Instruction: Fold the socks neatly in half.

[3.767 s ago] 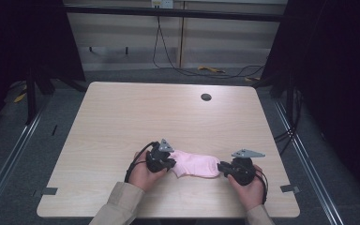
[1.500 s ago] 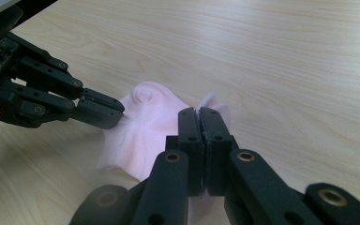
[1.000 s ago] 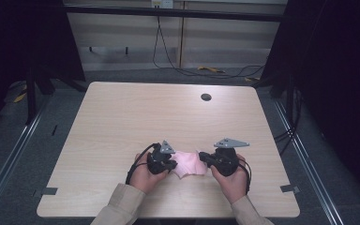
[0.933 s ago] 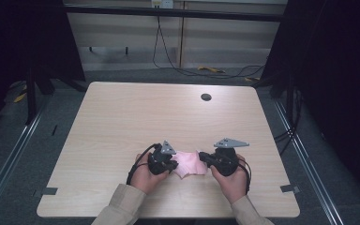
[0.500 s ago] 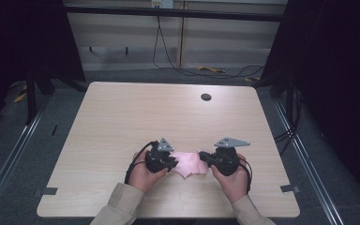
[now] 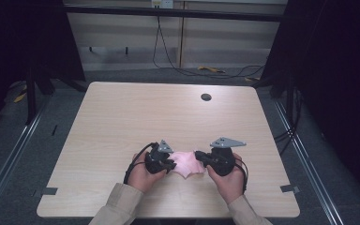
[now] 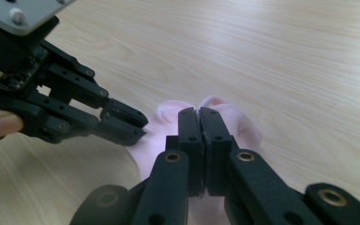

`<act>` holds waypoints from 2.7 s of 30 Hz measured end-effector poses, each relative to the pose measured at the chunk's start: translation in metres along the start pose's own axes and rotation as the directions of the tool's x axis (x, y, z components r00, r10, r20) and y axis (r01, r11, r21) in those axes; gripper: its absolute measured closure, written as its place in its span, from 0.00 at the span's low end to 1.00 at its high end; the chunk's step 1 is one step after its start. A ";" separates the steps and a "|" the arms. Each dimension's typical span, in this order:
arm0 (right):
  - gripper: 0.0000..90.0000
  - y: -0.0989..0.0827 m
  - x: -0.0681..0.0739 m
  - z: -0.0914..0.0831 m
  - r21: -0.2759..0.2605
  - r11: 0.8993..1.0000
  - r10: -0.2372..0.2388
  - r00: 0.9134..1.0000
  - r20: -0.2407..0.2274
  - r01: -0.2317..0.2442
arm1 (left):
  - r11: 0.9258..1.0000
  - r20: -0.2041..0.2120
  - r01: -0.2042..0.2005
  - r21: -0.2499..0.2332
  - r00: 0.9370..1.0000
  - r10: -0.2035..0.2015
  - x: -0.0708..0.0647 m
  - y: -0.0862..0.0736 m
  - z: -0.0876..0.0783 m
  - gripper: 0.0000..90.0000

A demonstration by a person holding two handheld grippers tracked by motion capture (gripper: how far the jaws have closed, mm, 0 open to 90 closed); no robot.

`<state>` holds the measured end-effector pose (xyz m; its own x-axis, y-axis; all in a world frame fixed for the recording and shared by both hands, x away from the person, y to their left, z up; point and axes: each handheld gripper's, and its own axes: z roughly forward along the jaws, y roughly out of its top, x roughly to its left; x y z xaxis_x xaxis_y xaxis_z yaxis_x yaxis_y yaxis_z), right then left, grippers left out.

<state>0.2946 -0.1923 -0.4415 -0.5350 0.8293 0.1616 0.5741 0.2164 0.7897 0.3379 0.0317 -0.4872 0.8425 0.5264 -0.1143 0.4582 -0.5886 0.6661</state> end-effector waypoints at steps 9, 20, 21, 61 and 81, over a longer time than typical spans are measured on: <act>0.98 0.000 0.016 0.020 0.007 1.000 -0.012 1.000 -0.017 0.012 | 1.000 0.009 -0.006 -0.006 1.000 0.006 -0.003 -0.001 0.001 0.89; 0.98 -0.004 0.019 0.029 0.030 0.999 -0.030 0.999 -0.021 0.031 | 0.999 -0.001 0.028 -0.022 1.000 -0.028 0.005 -0.002 -0.010 0.88; 0.98 -0.004 0.018 0.028 0.029 0.999 -0.031 0.999 -0.021 0.031 | 0.999 -0.008 0.036 -0.025 0.999 -0.037 0.007 -0.002 -0.012 0.89; 0.98 -0.012 0.034 0.068 0.070 0.995 -0.062 0.996 -0.061 0.066 | 1.000 0.010 0.011 -0.001 1.000 -0.011 0.005 -0.011 -0.001 0.89; 0.98 -0.013 0.036 0.075 0.086 0.993 -0.071 0.995 -0.071 0.077 | 1.000 0.022 0.009 0.017 1.000 -0.009 0.009 -0.013 -0.005 0.90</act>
<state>0.3141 -0.1272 -0.4905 -0.6174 0.7729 0.1466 0.5823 0.3236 0.7458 0.3378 0.0469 -0.4934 0.8441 0.5184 -0.1367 0.4705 -0.5942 0.6523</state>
